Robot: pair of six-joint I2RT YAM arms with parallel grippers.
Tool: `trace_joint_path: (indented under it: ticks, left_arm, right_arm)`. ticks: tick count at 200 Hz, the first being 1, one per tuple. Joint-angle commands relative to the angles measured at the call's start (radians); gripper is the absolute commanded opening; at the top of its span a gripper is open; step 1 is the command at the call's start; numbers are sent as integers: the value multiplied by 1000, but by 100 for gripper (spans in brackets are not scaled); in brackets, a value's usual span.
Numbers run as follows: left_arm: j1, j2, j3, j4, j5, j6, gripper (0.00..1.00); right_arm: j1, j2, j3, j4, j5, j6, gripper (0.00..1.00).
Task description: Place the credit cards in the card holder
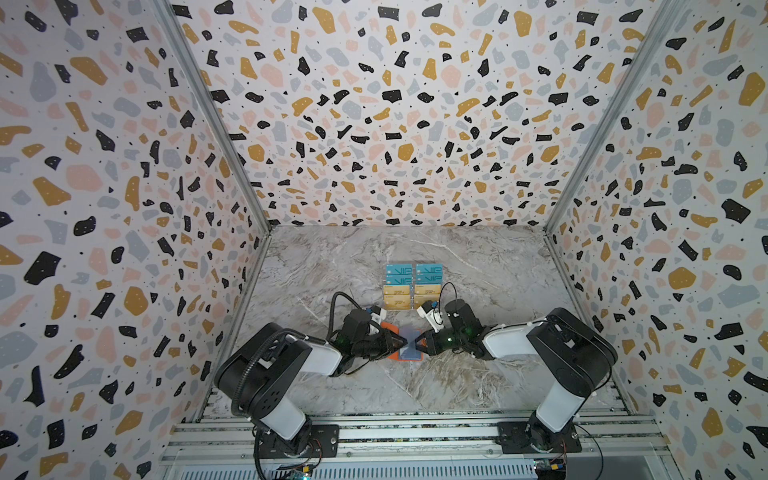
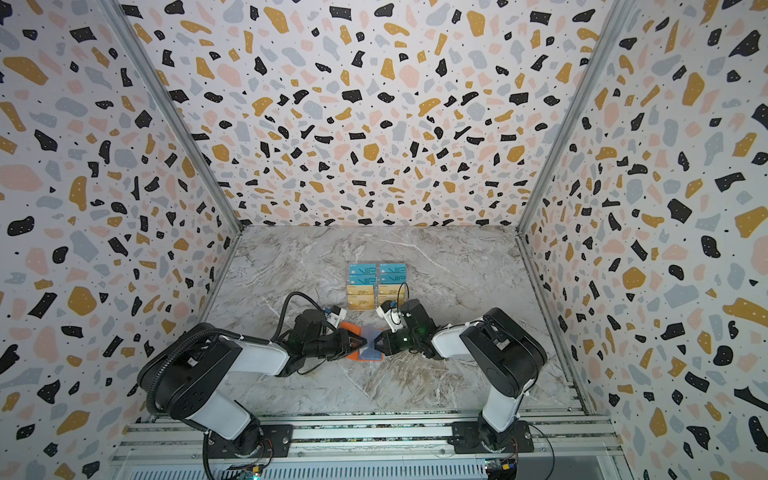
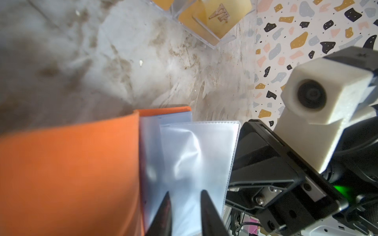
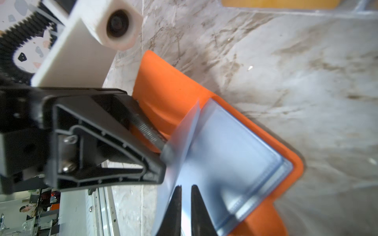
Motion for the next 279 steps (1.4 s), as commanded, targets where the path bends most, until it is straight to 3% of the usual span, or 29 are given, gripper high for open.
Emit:
trace_joint_path:
  ticks: [1,30,60,88,135,200,243,279]
  left_arm:
    - [5,-51,19,-24,8,-1,37]
    - [6,-119,83,-257,-42,54,44]
    - [13,-242,159,-564,-184,149,46]
    - [40,-352,197,-713,-293,164,48]
    - [45,-324,188,-696,-239,189,47]
    - [65,-285,304,-834,-433,319,45]
    - [84,-289,337,-856,-455,369,50]
    - [105,-279,304,-809,-404,381,55]
  right_arm:
    - [8,-23,28,15,-28,-11,14]
    - [18,-17,58,-9,-32,-30,14]
    - [32,3,92,-26,-33,-45,14]
    - [47,38,137,-41,-36,-55,15]
    - [56,78,150,-17,-38,-42,15]
    - [66,109,227,-50,-14,-51,15]
    - [77,156,287,-99,7,-76,18]
    - [96,203,336,-138,28,-98,20]
